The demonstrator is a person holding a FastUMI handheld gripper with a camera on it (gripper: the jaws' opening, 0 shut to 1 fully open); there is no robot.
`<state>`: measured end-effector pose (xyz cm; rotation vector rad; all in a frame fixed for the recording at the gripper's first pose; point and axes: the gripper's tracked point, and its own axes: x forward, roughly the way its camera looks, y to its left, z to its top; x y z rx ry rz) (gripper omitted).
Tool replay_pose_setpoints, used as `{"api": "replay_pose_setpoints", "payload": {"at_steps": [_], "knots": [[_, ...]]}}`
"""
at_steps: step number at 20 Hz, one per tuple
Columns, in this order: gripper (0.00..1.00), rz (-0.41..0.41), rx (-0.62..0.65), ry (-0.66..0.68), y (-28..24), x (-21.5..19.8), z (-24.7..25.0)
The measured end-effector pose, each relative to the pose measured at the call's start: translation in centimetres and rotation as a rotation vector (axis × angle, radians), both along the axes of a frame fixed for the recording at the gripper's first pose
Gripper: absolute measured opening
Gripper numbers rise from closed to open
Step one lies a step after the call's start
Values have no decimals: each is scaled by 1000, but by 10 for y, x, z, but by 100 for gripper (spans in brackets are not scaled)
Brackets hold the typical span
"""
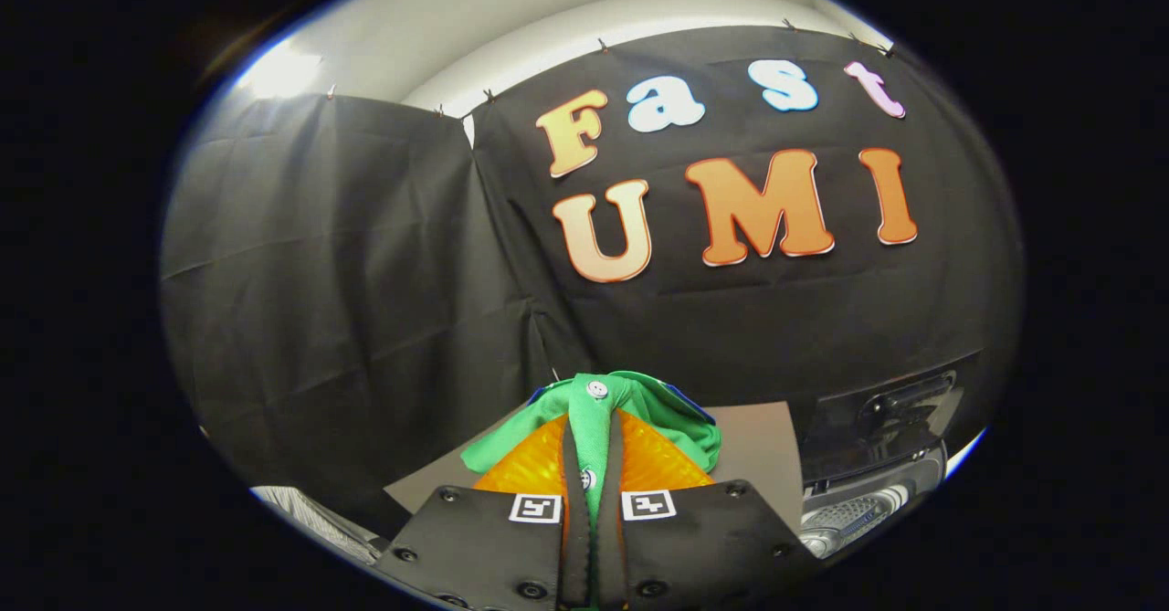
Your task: Put the clothes into the washing machine and then close the washing machine lid.
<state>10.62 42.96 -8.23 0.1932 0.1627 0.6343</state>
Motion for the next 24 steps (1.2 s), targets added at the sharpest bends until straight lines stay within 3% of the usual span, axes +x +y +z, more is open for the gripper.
{"api": "replay_pose_setpoints", "payload": {"at_steps": [6,12,24], "knots": [[11,-63,24,-74,-72,5,40],[11,-80,-9,-134,-167,28,44],[10,-140,-39,-43,-349,77,-47]]}}
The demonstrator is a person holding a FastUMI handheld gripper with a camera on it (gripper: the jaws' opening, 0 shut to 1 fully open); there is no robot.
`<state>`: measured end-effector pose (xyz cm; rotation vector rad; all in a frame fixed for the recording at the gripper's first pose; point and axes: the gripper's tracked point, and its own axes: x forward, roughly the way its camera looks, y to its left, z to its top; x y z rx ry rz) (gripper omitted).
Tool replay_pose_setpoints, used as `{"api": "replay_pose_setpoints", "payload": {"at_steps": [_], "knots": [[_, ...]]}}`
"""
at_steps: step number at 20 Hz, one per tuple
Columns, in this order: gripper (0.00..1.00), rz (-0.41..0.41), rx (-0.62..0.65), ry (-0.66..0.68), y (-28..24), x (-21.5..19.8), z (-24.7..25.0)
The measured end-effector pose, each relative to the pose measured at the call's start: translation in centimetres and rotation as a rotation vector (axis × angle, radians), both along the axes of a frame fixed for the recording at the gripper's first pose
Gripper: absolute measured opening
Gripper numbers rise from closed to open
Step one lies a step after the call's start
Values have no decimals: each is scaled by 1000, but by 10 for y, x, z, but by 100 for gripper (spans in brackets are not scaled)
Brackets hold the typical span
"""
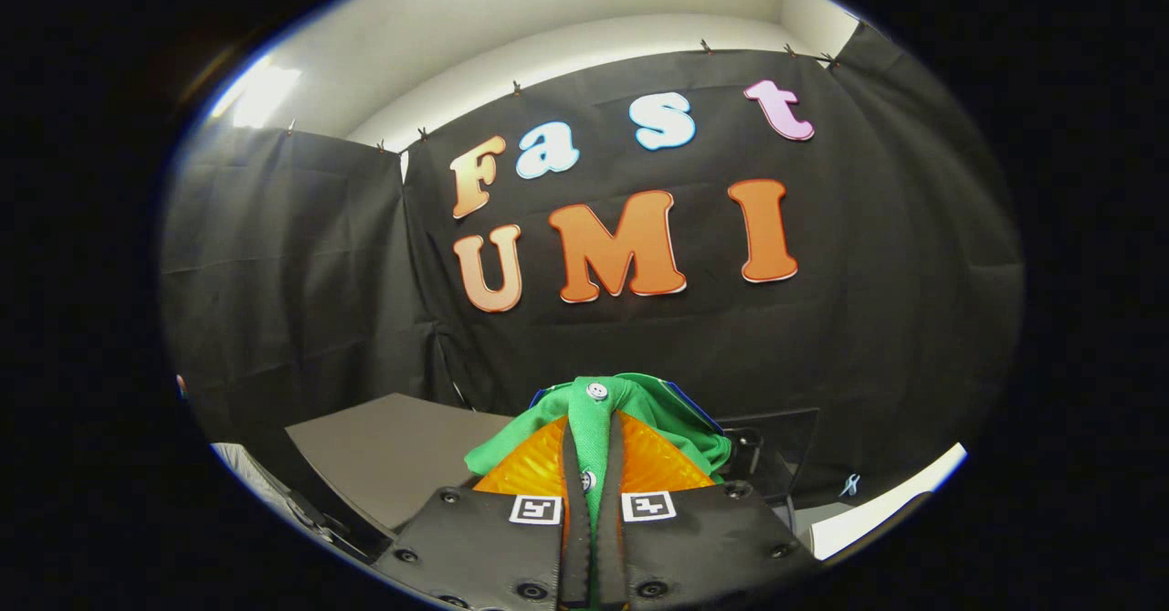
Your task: Put the clothes into the washing machine and then close the washing machine lid.
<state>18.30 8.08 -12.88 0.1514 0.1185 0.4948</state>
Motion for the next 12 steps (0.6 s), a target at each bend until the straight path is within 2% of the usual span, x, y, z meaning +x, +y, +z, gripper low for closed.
{"api": "replay_pose_setpoints", "payload": {"at_steps": [5,12], "knots": [[11,-7,-34,115,-26,23,-74],[11,33,-138,313,-5,50,-216]]}}
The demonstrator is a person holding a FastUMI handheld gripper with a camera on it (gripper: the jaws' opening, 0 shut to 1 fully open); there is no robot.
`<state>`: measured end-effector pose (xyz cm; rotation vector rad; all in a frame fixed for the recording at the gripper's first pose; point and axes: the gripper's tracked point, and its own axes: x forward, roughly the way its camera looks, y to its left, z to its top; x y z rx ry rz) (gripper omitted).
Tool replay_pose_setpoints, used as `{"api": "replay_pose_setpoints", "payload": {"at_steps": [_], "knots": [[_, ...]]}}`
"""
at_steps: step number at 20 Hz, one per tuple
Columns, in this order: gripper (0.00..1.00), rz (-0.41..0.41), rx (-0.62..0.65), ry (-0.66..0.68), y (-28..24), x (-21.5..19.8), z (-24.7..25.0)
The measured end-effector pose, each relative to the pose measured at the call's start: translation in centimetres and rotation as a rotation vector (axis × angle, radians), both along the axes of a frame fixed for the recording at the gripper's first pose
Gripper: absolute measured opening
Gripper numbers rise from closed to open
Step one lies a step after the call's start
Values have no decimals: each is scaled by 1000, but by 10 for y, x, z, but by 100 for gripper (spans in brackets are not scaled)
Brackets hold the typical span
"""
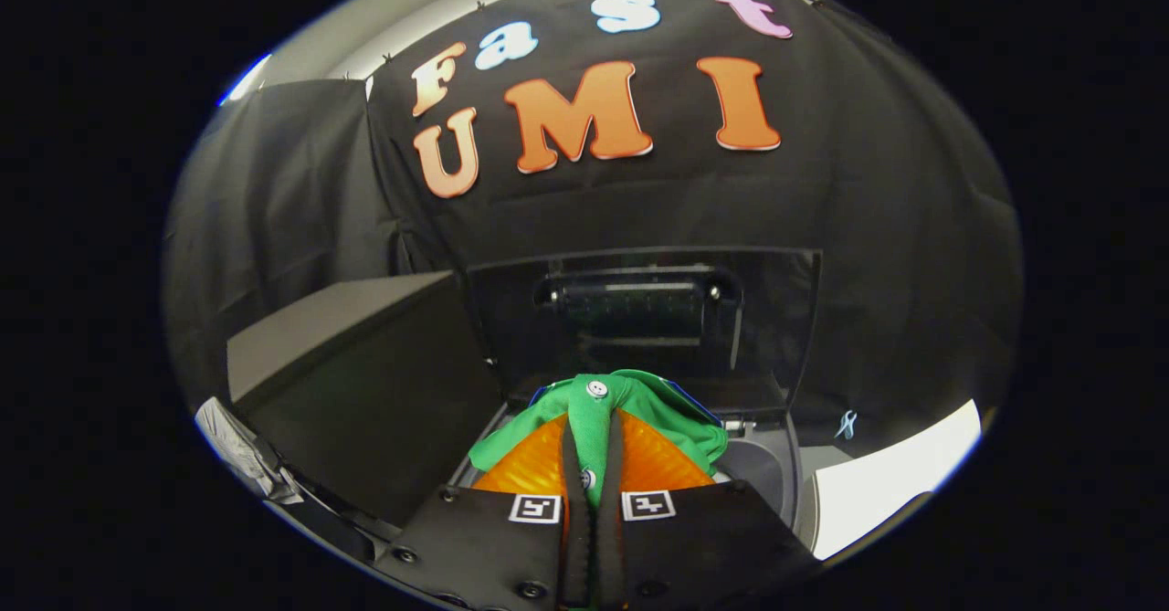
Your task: Put the clothes into the washing machine and then close the washing machine lid.
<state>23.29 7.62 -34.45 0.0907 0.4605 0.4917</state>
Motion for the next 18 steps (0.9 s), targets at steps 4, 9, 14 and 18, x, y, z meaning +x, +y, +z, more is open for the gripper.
{"api": "replay_pose_setpoints", "payload": {"at_steps": [4,9,14,18], "knots": [[11,20,-71,98,14,15,-60],[11,5,-114,233,25,33,-125],[11,-54,-122,336,26,46,-164],[11,-126,-151,421,19,47,-193]]}}
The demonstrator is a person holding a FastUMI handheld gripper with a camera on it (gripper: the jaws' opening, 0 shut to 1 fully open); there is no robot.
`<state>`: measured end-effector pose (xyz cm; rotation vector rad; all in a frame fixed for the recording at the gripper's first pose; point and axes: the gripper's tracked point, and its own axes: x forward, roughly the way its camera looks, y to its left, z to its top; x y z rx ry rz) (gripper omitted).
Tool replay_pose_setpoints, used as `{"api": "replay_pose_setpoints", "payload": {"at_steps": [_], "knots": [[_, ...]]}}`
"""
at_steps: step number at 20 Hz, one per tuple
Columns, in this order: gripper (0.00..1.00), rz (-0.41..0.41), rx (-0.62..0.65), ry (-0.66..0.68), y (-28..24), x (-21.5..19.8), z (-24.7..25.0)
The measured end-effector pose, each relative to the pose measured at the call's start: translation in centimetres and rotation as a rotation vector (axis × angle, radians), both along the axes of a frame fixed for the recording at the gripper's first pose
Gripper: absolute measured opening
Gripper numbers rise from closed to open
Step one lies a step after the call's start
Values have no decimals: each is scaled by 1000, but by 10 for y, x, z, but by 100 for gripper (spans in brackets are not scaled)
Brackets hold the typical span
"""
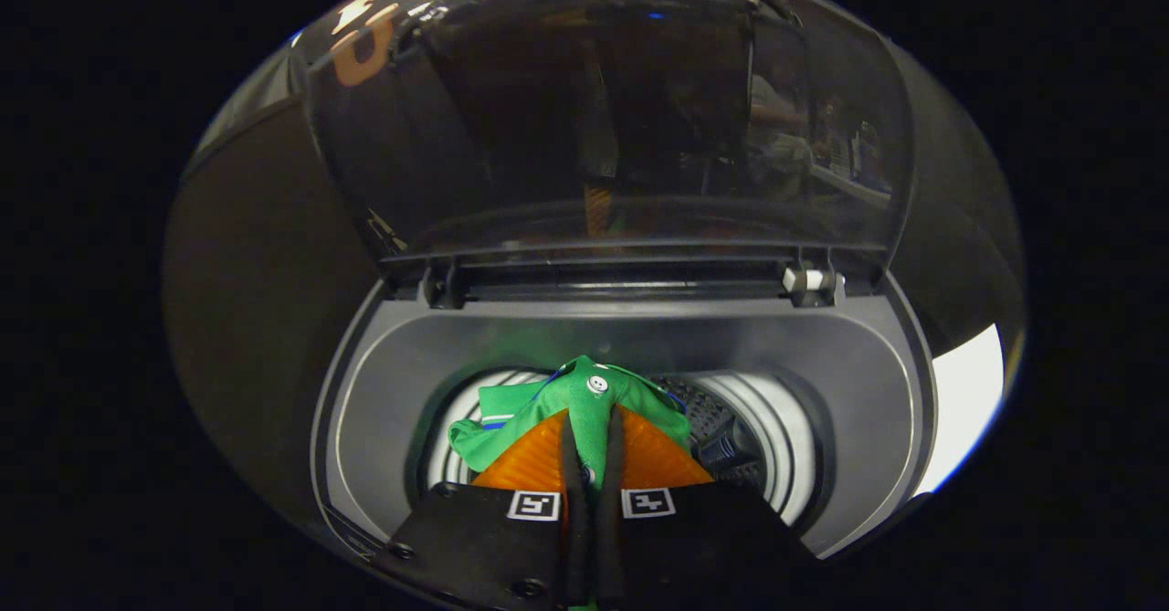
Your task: Put the clothes into the washing machine and then close the washing machine lid.
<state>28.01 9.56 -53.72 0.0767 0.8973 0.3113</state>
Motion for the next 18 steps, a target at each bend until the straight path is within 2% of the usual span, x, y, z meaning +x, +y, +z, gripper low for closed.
{"api": "replay_pose_setpoints", "payload": {"at_steps": [3,5,10,18], "knots": [[11,-55,-72,102,-11,-3,-23],[11,-54,-95,157,-9,-4,-32],[13,-45,-114,185,-8,-4,-37],[92,-67,-130,217,-11,-12,-41]]}}
